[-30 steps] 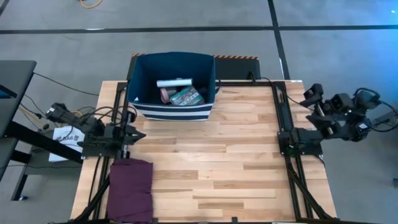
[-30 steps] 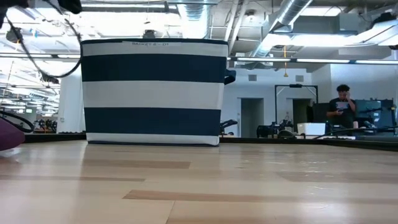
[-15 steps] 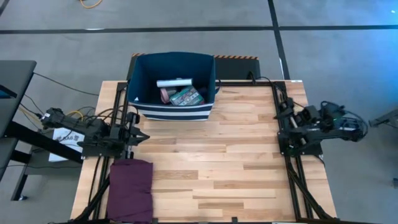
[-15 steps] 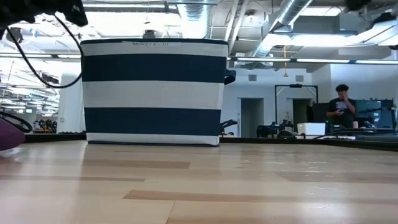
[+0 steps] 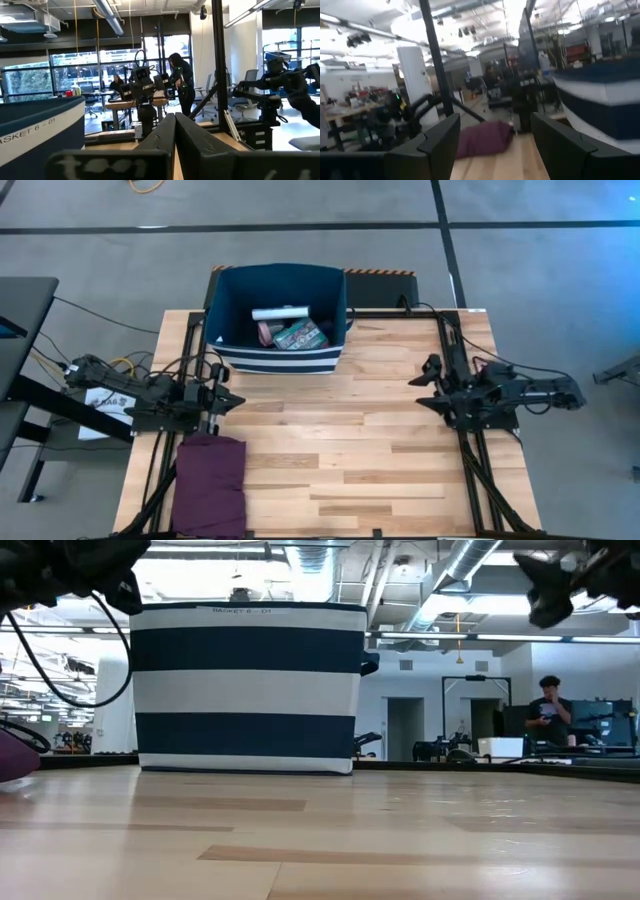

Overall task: Pick & place medical supplies in basket/bin
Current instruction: Return to Home Position

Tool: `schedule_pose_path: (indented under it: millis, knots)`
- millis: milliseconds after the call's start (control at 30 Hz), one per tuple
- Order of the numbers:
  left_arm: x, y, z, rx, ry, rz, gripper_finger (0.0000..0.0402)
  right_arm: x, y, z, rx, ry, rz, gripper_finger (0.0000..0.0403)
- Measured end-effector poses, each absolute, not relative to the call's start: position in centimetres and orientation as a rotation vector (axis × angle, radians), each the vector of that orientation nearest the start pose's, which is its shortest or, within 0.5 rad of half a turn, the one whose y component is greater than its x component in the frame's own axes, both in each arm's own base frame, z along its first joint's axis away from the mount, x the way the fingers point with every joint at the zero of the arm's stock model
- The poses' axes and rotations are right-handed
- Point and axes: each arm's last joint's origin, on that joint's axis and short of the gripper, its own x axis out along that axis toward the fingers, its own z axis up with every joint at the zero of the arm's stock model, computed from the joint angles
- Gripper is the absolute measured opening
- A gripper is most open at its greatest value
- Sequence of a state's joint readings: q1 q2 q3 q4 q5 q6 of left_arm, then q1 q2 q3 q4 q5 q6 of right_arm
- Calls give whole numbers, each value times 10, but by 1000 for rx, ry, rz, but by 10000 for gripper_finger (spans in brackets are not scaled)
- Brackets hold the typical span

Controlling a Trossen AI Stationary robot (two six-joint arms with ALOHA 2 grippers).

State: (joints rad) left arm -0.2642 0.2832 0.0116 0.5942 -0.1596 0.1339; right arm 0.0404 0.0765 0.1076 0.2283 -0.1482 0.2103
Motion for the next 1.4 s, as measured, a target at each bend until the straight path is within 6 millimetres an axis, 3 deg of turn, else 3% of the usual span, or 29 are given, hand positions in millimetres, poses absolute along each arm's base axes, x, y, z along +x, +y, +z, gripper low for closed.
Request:
schedule_pose_path:
  millis: [300,633,833,1400]
  knots:
    - [109,-23,194,98,-259,-41,0,101,6,180,220,-119,163,240]
    - [112,-23,165,-118,46,-3,0,102,4,161,341,68,67,240]
    - [111,-21,154,-145,147,44,0,102,4,161,341,72,67,240]
    - [111,-21,150,-41,186,64,0,102,4,161,341,73,66,240]
